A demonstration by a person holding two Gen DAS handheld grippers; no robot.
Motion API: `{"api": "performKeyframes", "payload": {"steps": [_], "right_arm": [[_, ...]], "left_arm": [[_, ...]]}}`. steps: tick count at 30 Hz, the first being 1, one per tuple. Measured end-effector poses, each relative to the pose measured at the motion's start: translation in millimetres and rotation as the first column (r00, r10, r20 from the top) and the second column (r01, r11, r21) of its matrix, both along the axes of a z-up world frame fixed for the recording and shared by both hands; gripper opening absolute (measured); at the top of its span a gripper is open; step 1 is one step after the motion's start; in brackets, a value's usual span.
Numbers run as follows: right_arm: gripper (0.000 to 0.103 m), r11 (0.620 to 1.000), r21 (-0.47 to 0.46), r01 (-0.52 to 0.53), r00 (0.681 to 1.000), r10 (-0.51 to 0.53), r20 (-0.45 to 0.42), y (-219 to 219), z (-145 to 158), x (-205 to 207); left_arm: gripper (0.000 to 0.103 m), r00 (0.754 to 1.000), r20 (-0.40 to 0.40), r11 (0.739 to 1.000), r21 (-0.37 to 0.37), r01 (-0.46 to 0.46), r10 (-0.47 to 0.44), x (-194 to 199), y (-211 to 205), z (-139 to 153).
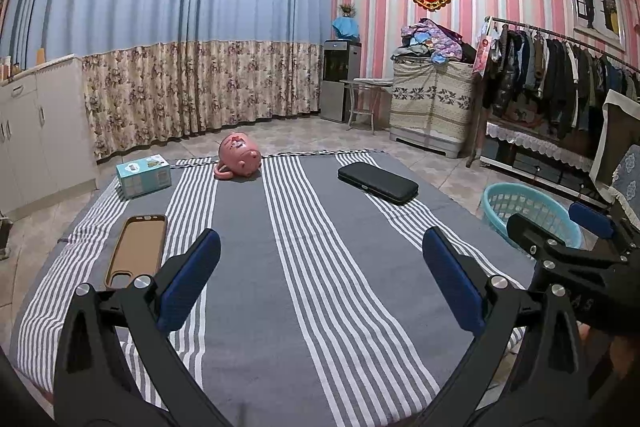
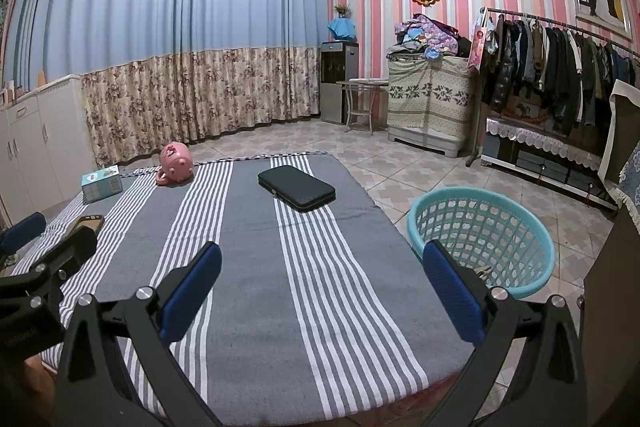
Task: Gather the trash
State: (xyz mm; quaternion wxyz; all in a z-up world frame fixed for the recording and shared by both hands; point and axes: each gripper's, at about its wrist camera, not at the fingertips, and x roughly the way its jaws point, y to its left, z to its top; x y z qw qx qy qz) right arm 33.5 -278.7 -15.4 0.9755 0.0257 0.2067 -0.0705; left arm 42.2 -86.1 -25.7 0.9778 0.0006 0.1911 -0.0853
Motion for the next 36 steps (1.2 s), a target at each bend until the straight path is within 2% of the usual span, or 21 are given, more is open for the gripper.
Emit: {"api": "performKeyframes", "payload": {"steps": [36], "right_arm": [[0.098, 1.0, -0.001, -0.002, 1.0, 0.002, 0.006, 0.7, 4.8, 4.3]], "left_arm": [[0.098, 1.0, 0.005, 1.0, 0.0, -0.001, 0.001, -2.9, -3.5, 4.4]]}}
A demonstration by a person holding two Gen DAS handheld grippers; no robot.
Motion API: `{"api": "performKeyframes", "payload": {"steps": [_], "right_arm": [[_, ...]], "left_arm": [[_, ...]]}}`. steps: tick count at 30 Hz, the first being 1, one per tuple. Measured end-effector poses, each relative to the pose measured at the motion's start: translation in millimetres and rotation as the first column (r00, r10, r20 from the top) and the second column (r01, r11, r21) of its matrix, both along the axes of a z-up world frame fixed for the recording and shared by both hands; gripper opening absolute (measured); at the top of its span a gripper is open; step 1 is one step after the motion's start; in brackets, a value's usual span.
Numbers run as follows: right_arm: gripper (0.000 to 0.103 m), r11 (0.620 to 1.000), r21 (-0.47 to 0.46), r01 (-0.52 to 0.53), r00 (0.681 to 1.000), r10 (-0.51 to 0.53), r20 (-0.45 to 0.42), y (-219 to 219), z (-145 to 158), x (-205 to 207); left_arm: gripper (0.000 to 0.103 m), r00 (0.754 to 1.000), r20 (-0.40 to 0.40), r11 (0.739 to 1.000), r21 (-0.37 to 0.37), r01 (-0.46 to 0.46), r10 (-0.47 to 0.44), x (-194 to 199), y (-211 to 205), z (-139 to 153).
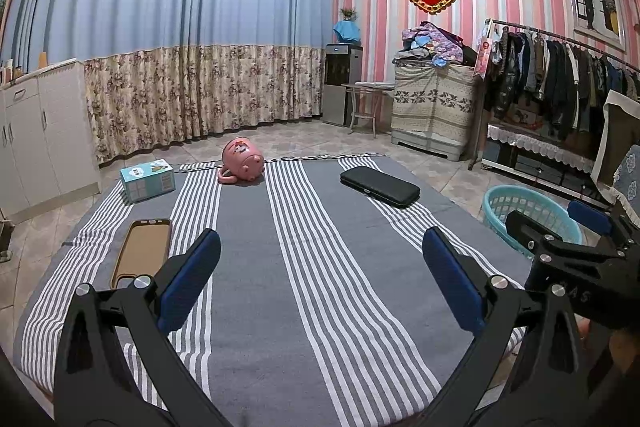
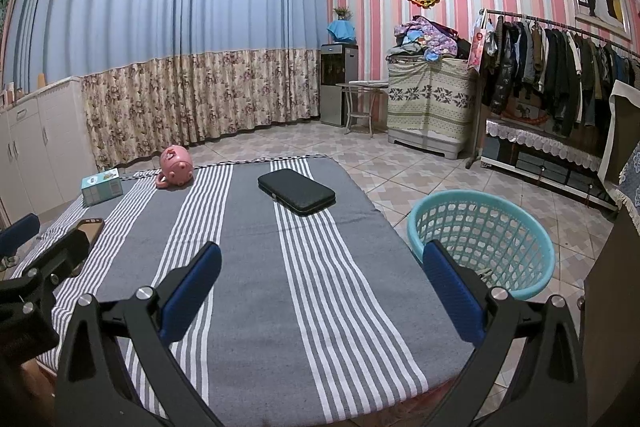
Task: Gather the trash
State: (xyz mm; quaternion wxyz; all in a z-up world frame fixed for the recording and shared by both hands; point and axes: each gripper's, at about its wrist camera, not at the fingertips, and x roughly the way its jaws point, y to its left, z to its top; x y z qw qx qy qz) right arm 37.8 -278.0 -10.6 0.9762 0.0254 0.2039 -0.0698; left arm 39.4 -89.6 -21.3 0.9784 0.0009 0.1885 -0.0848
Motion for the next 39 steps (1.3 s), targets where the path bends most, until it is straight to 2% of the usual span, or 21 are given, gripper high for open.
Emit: {"api": "performKeyframes", "payload": {"steps": [39], "right_arm": [[0.098, 1.0, -0.003, 0.001, 1.0, -0.001, 0.002, 2.2, -1.9, 0.2]], "left_arm": [[0.098, 1.0, 0.001, 1.0, -0.001, 0.001, -0.001, -0.4, 0.5, -3.3]]}}
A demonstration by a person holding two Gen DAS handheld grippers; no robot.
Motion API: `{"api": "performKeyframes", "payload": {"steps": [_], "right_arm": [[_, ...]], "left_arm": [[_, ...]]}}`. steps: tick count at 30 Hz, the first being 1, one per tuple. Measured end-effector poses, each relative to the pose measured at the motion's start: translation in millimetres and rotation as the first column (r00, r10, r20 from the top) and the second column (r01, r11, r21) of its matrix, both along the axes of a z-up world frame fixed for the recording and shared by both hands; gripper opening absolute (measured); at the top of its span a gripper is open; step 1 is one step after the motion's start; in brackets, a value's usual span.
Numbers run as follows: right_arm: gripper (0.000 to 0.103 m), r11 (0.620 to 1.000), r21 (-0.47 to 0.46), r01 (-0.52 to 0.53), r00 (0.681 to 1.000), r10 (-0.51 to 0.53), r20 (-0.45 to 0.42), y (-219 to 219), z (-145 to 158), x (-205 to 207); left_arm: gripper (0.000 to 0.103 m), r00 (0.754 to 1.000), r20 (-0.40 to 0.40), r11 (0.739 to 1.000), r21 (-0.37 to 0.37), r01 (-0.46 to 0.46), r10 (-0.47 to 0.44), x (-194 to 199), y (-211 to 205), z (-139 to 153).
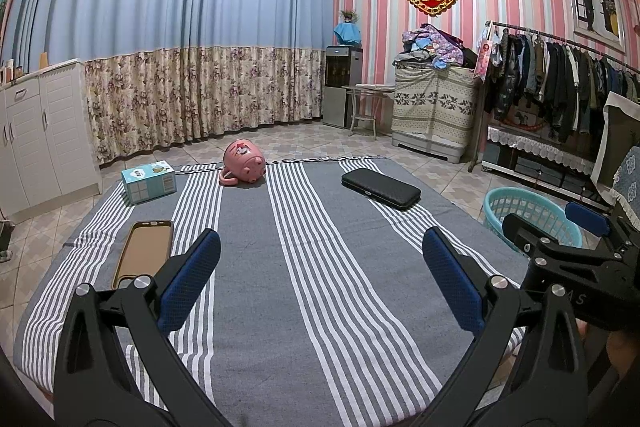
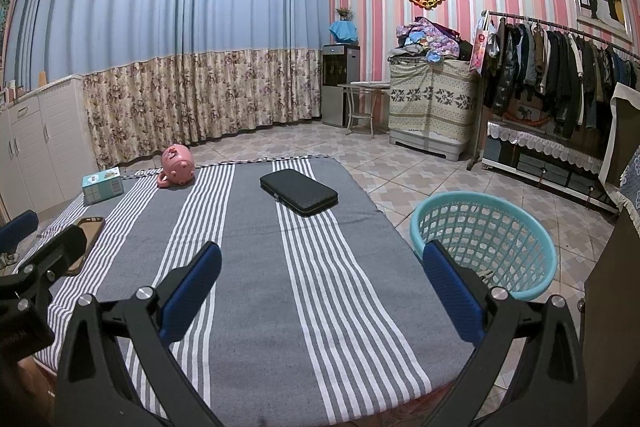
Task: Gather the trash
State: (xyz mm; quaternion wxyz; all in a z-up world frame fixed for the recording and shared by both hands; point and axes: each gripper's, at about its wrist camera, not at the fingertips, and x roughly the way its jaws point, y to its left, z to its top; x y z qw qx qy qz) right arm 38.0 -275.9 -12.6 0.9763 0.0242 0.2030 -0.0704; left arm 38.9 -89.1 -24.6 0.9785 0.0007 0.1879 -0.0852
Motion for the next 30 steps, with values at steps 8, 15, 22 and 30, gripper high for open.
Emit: {"api": "performKeyframes", "payload": {"steps": [8, 15, 22, 30], "right_arm": [[0.098, 1.0, 0.001, 0.001, 1.0, -0.001, 0.0, 0.6, 0.2, 0.5], [0.098, 1.0, 0.0, -0.001, 1.0, 0.001, 0.0, 0.6, -0.2, 0.2], [0.098, 1.0, 0.0, 0.0, 1.0, 0.0, 0.0, 0.8, -0.5, 0.2], [0.098, 1.0, -0.001, -0.001, 1.0, 0.001, 0.0, 0.1, -0.5, 0.1]], "left_arm": [[0.098, 1.0, 0.001, 1.0, -0.002, -0.002, 0.002, -0.8, 0.5, 1.9], [0.098, 1.0, 0.003, 1.0, -0.005, -0.005, 0.005, -0.6, -0.7, 5.1], [0.098, 1.0, 0.003, 1.0, -0.006, -0.005, 0.005, -1.1, 0.2, 4.7], [0.098, 1.0, 0.002, 1.0, -0.019, -0.01, 0.01, -0.1, 7.1, 9.8]]}}
